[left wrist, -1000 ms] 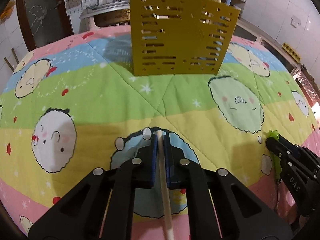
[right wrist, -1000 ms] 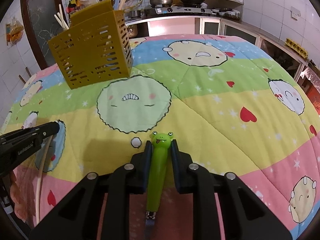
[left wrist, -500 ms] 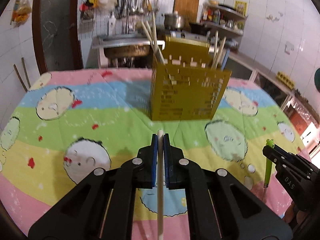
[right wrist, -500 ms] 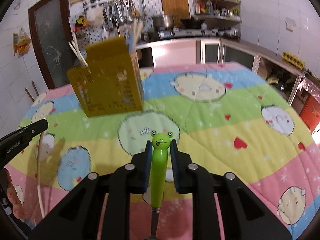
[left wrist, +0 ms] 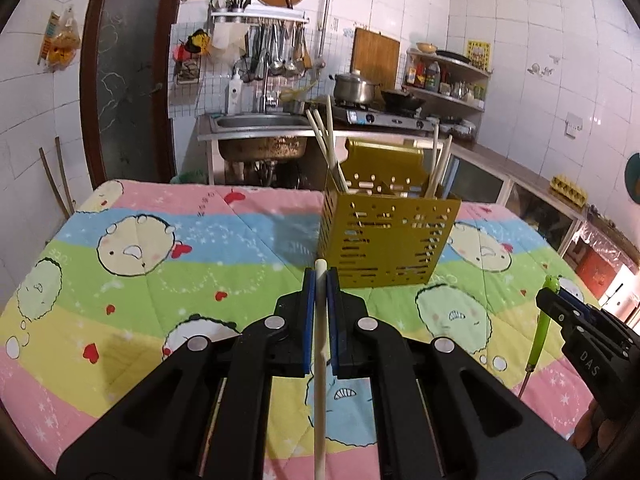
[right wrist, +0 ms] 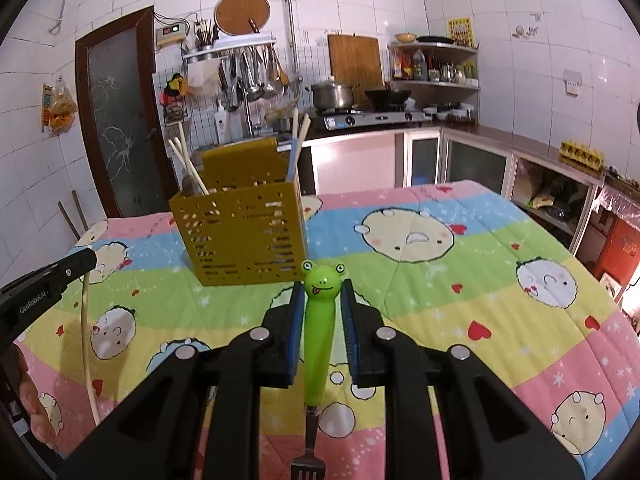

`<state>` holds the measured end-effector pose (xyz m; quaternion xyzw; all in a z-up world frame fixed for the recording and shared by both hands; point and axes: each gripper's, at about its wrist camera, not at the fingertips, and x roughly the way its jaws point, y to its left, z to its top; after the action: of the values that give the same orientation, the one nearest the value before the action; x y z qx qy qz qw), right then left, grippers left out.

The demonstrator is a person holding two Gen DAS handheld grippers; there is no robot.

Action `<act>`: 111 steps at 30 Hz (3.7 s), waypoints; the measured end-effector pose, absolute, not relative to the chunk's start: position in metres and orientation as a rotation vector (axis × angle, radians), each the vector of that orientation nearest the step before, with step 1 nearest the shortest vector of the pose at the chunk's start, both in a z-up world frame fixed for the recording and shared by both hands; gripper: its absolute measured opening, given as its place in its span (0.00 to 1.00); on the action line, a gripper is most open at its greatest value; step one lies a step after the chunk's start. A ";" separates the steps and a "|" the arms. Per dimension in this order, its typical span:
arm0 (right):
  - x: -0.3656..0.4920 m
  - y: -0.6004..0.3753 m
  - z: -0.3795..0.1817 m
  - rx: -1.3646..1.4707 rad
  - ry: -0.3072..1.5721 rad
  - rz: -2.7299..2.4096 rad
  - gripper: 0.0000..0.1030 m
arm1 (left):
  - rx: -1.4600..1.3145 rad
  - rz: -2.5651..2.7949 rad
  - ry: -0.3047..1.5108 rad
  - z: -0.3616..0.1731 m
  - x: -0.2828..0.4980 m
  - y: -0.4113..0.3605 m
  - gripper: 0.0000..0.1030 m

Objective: Organize utensils

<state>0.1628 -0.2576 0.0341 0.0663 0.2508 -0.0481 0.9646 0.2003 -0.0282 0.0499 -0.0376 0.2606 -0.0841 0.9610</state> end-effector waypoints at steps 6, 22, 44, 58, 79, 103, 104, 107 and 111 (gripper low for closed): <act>0.157 -0.248 0.046 0.081 0.442 -0.104 0.18 | -0.104 -0.186 0.476 0.060 0.198 -0.022 0.05; 0.171 -0.243 0.066 0.069 0.364 -0.073 0.18 | -0.126 -0.217 0.393 0.080 0.211 -0.028 0.05; 0.249 -0.249 0.184 0.045 0.145 -0.052 0.18 | -0.104 -0.265 0.038 0.220 0.271 -0.061 0.05; 0.321 -0.252 0.149 0.074 0.247 -0.006 0.18 | -0.093 -0.293 0.069 0.181 0.346 -0.086 0.05; 0.338 -0.252 0.086 0.078 0.399 -0.017 0.18 | -0.058 -0.249 0.227 0.108 0.360 -0.051 0.05; 0.255 -0.267 0.093 0.060 0.374 -0.033 0.81 | -0.058 -0.147 0.261 0.129 0.255 -0.007 0.95; 0.244 -0.266 0.093 0.053 0.366 -0.034 0.86 | -0.052 -0.148 0.260 0.128 0.245 -0.006 0.95; 0.205 -0.262 0.088 0.046 0.334 -0.037 0.93 | -0.033 -0.144 0.257 0.120 0.216 -0.004 0.95; 0.164 -0.254 0.075 0.054 0.314 -0.031 0.96 | -0.031 -0.141 0.262 0.101 0.177 0.002 0.95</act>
<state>0.1640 -0.2539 0.0746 0.0268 0.1562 -0.0156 0.9872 0.1771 0.0024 0.1011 -0.0153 0.1304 -0.0703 0.9888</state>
